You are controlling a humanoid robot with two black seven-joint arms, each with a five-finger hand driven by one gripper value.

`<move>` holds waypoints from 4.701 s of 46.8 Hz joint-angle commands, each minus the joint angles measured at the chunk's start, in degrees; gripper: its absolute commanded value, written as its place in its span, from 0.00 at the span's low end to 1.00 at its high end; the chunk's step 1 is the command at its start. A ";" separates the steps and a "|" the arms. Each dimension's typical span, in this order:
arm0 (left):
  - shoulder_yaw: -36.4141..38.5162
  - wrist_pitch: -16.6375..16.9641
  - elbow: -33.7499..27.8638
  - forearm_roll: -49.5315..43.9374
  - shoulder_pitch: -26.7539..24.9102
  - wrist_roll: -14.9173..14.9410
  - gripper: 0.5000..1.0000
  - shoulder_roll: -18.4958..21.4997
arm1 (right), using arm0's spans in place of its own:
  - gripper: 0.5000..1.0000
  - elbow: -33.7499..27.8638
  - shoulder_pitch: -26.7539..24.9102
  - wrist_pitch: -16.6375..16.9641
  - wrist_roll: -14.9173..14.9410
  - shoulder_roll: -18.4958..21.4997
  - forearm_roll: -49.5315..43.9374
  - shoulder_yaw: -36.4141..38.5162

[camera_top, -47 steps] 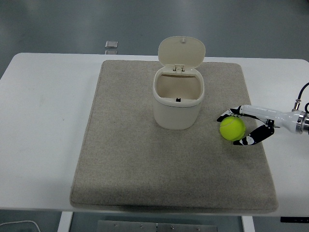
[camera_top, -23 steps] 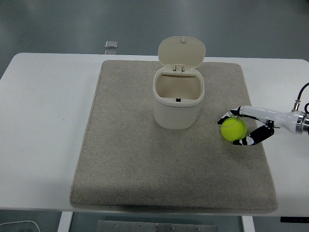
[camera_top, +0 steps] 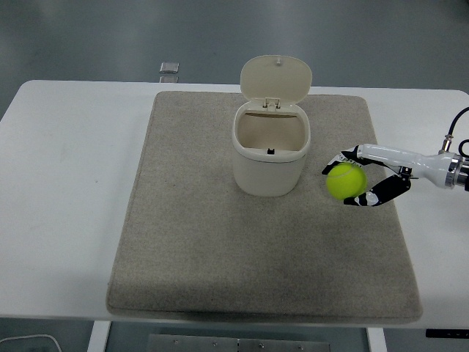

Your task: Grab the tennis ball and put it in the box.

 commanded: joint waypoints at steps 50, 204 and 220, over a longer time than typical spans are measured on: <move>-0.02 0.00 0.00 0.00 0.00 0.01 0.98 0.00 | 0.00 2.08 12.14 2.38 0.63 10.95 6.80 2.54; -0.02 0.00 0.00 0.08 0.00 0.01 0.98 0.00 | 0.71 -21.13 2.47 9.41 -17.56 10.96 67.96 1.57; -0.02 0.00 0.00 0.00 0.00 0.01 0.98 0.00 | 0.71 -21.74 2.65 5.81 -24.77 13.50 80.36 1.66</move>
